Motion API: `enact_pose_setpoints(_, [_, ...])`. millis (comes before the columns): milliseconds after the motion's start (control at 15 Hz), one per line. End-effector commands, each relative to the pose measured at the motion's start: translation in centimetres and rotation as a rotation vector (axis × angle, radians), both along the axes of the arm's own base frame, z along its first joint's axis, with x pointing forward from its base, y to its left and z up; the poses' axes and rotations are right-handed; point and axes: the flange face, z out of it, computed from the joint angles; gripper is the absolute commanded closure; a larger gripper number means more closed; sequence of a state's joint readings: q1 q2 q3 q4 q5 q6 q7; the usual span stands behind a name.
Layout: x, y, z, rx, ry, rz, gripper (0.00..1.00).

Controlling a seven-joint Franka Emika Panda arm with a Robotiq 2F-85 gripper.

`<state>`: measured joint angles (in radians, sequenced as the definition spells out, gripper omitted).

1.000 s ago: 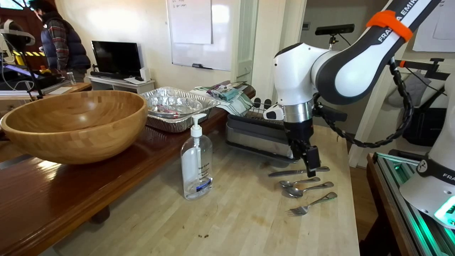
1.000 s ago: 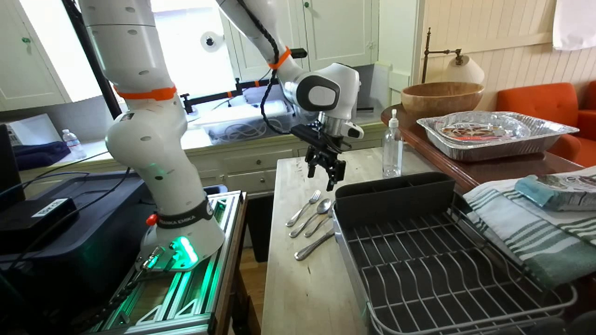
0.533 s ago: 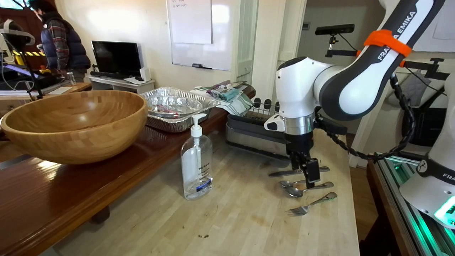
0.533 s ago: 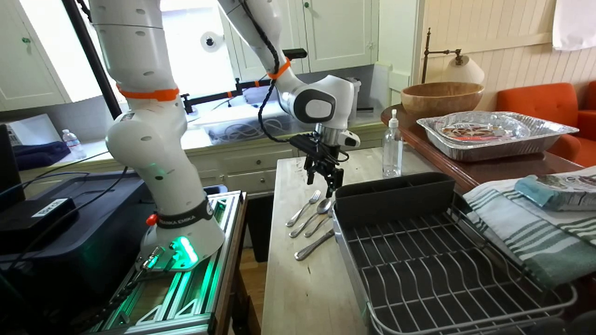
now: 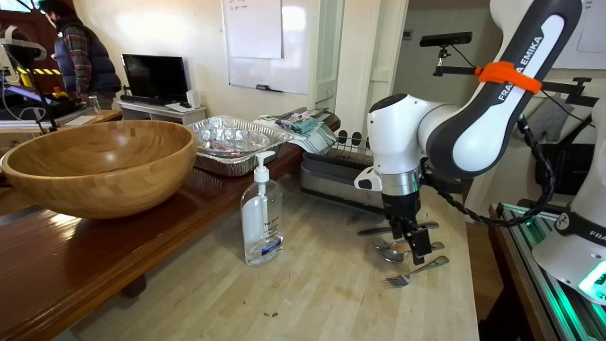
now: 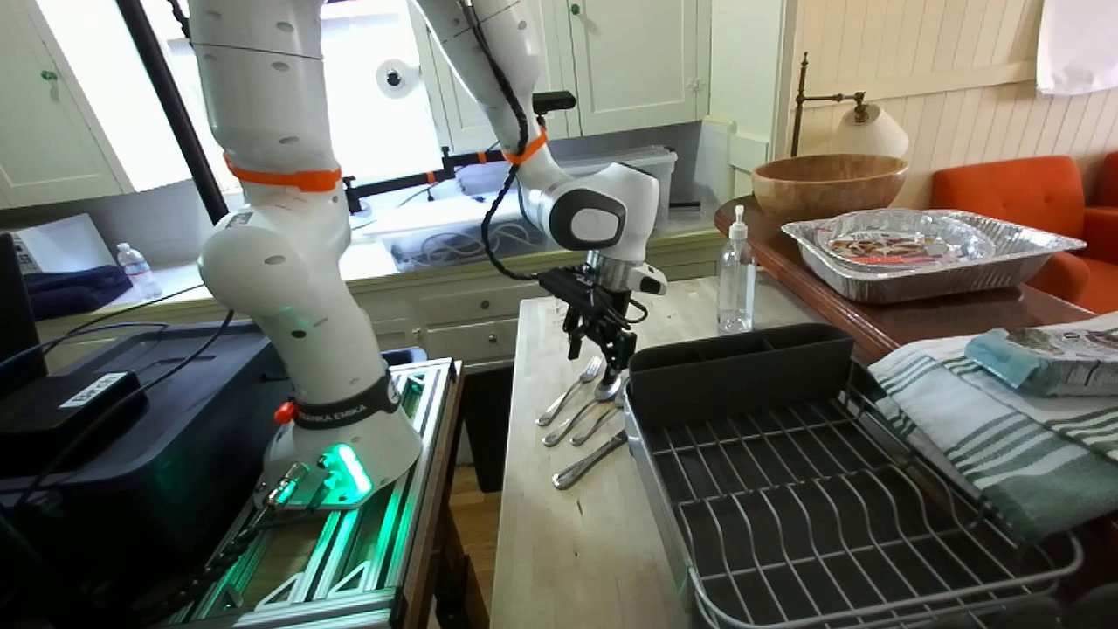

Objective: Put a spoon into the plate rack

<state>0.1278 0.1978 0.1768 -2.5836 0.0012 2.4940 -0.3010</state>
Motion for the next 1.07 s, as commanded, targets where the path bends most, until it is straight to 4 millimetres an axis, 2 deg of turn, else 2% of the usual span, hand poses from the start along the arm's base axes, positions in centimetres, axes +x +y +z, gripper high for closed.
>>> enact_pose_setpoints(0, [-0.2, -0.1, -1.2, -0.009, -0.035, -0.015, 0.00])
enact_pose_setpoints(600, [1.0, -0.4, -1.1, 0.001, -0.153, -0.169, 0.00])
enact_pose_setpoints(1000, [1.2, -0.4, -1.4, 0.013, -0.137, -0.221, 0.00])
